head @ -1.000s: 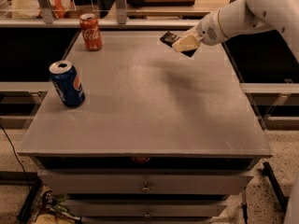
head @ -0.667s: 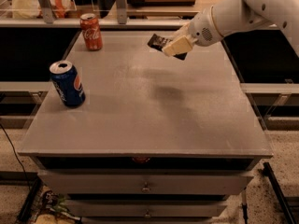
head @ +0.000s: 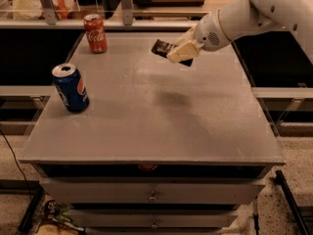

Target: Move rxbar chocolate near pepsi can

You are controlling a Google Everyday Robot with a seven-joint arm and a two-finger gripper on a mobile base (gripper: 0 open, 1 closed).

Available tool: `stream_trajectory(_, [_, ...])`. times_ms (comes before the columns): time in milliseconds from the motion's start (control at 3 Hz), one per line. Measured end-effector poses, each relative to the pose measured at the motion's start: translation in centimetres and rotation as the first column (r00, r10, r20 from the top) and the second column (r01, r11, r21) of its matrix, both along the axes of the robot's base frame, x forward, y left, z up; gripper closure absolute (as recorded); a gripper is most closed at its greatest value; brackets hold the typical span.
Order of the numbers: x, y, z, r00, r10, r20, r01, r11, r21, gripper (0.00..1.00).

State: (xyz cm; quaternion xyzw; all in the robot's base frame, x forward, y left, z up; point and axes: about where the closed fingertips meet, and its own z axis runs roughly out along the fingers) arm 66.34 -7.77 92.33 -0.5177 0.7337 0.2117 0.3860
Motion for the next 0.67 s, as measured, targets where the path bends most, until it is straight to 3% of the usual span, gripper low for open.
stream_trajectory(333, [-3.8,3.4,-1.0,0.9931,0.116,-0.022,-0.116,0.993,-0.033,1.0])
stream_trajectory(667, [-7.9,7.1,-2.4,0.9726,0.225,-0.06,-0.227,0.973,-0.047,1.0])
